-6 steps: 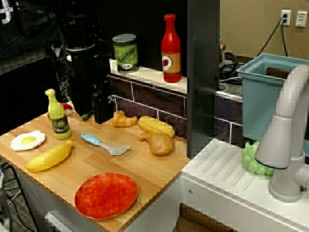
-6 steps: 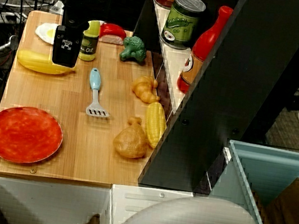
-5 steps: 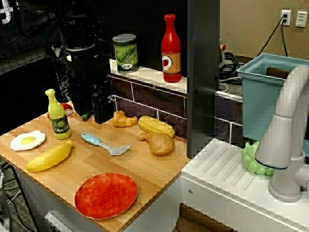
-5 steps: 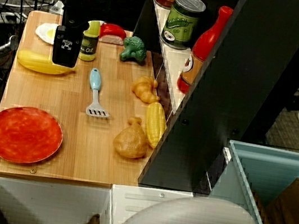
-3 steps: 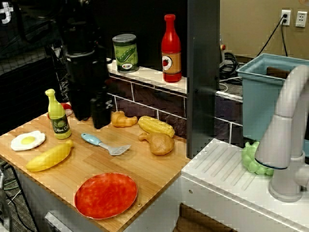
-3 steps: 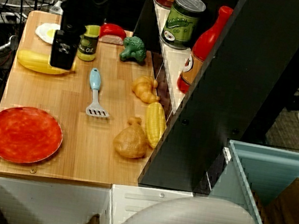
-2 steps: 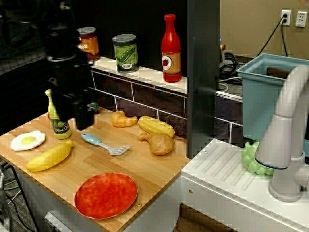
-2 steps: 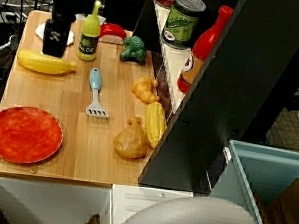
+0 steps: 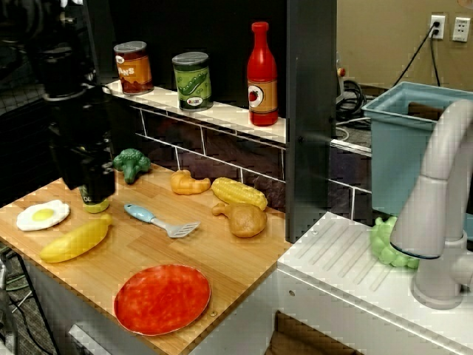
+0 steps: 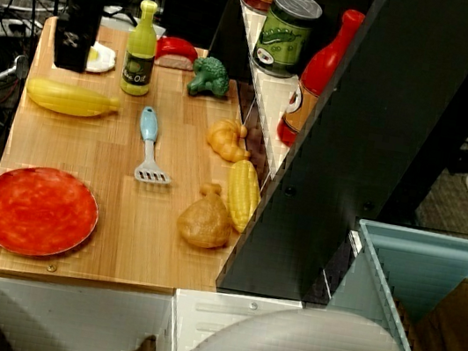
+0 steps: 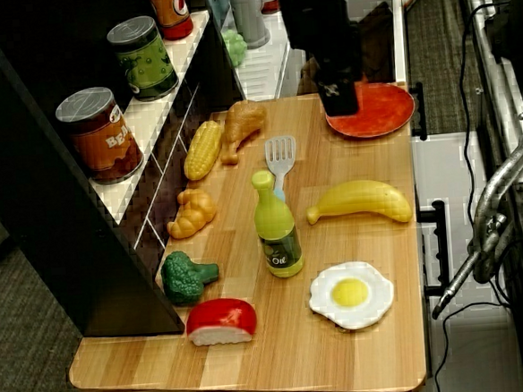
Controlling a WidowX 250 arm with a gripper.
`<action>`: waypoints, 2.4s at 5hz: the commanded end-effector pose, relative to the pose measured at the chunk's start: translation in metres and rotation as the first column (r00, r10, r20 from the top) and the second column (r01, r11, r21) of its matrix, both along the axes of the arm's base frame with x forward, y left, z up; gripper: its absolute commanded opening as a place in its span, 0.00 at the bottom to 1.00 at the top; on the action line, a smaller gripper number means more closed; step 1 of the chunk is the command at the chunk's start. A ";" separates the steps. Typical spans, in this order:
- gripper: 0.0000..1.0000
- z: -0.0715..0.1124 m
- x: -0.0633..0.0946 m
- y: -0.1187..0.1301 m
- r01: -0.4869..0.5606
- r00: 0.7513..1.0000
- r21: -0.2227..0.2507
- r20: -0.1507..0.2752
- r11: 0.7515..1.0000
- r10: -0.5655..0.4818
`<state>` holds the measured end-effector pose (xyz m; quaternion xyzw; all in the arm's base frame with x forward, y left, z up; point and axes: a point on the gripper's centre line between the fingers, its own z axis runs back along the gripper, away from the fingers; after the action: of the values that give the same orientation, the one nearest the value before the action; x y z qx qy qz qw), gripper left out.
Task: Put banana on plate
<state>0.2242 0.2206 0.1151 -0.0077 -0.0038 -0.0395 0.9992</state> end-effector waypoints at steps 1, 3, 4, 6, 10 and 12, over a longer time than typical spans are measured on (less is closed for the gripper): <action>1.00 -0.015 -0.002 0.026 0.060 0.998 0.031 0.028 0.998 -0.061; 1.00 -0.035 0.008 0.034 0.020 0.999 0.049 0.034 0.999 -0.022; 1.00 -0.039 0.012 0.033 -0.006 0.999 0.058 0.044 0.998 0.003; 1.00 -0.047 0.014 0.035 0.026 1.000 0.061 0.010 0.998 -0.026; 1.00 -0.069 0.010 0.046 0.034 0.997 0.089 -0.067 0.995 -0.028; 1.00 -0.080 0.009 0.046 -0.014 0.998 0.101 -0.061 0.995 0.020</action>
<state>0.2316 0.2618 0.0248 0.0281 0.0405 -0.0381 0.9981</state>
